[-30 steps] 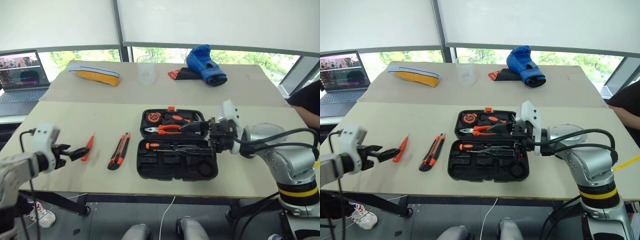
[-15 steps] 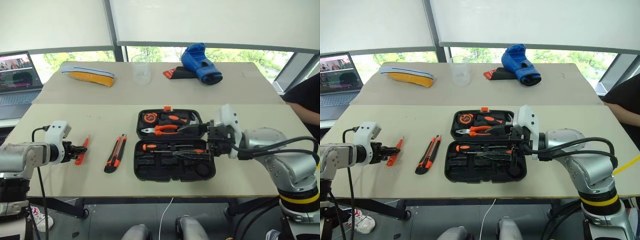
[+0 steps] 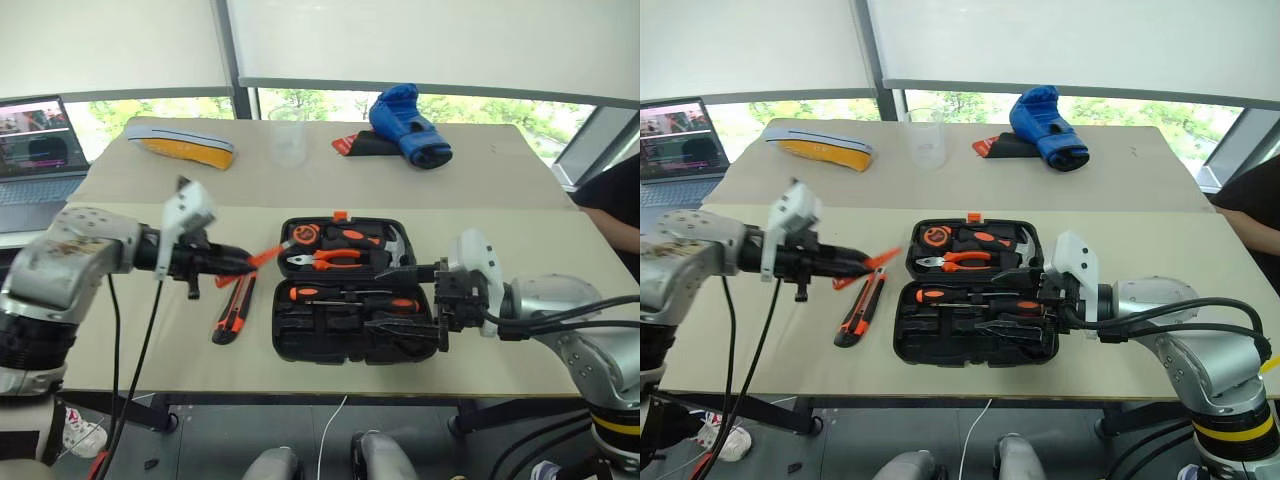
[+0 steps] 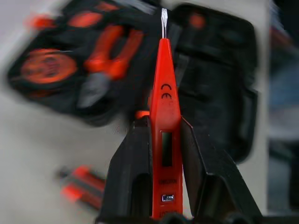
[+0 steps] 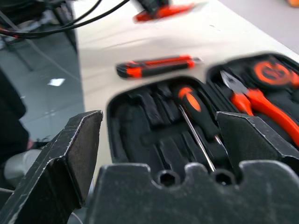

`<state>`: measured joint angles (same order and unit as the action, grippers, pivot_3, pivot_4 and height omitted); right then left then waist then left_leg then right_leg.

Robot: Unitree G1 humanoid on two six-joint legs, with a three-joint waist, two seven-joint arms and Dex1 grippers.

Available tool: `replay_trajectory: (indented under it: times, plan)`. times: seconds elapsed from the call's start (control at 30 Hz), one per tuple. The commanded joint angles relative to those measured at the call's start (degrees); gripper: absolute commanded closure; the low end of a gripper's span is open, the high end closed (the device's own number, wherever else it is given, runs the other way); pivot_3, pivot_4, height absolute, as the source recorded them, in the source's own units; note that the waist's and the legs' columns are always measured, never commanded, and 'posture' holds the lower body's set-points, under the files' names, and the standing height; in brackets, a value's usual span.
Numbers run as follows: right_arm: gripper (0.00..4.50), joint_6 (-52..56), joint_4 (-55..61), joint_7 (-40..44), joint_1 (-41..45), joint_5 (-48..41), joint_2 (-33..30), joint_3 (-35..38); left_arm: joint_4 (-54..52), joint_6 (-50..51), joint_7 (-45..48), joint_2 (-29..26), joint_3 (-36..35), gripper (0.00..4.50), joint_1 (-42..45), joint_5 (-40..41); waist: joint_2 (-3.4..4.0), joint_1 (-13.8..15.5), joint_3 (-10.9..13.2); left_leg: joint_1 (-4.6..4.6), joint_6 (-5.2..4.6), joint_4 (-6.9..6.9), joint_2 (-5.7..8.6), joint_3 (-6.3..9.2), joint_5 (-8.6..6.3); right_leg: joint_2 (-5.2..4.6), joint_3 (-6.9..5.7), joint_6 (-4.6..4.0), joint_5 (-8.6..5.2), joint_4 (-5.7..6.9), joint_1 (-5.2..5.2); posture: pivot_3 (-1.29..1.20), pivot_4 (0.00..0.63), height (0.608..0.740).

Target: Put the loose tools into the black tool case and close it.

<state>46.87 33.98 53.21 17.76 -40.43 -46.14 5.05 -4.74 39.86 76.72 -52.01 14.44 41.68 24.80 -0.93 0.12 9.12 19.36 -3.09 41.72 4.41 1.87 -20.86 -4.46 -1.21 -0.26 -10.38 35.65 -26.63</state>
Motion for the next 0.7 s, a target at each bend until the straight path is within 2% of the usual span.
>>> replay_trajectory:
  times: [0.03,0.17,0.3,0.7]
  plan:
    - [0.0,1.08,4.55,-2.31,-1.49,-3.22,-0.78,3.46,1.24,-2.3,4.93,3.22,7.13,4.09,5.36,-4.18,-0.04,-0.07,0.03,0.01,0.0,0.02,-0.03,-0.01,0.0,0.02,0.18,-0.04,0.02,0.01,-0.01,0.0,0.15,0.731]
    - [0.0,1.69,6.14,-4.69,-3.39,-4.51,-1.17,5.19,6.88,-3.15,5.07,7.85,14.44,4.09,9.01,-10.81,-0.08,0.1,0.05,-0.08,-0.05,0.07,-0.05,-0.01,0.0,0.03,0.36,-0.05,0.04,0.04,0.14,0.0,0.15,0.731]
    - [0.0,1.85,7.55,-6.9,-4.87,-5.52,-1.13,5.81,12.78,-0.7,4.0,13.44,15.59,4.09,11.63,-12.31,-0.09,0.34,0.05,-0.1,-0.14,0.1,-0.09,-0.01,-0.02,0.06,0.41,-0.02,0.06,0.07,0.19,0.0,0.15,0.731]
    - [0.0,1.56,10.51,-10.96,-8.16,-7.75,-1.7,7.04,18.73,-6.26,6.06,18.31,18.11,4.09,12.84,-18.35,-0.1,0.58,0.05,-0.08,-0.21,0.13,-0.1,-0.01,-0.05,0.06,0.39,0.0,0.06,0.02,0.16,0.0,0.15,0.731]
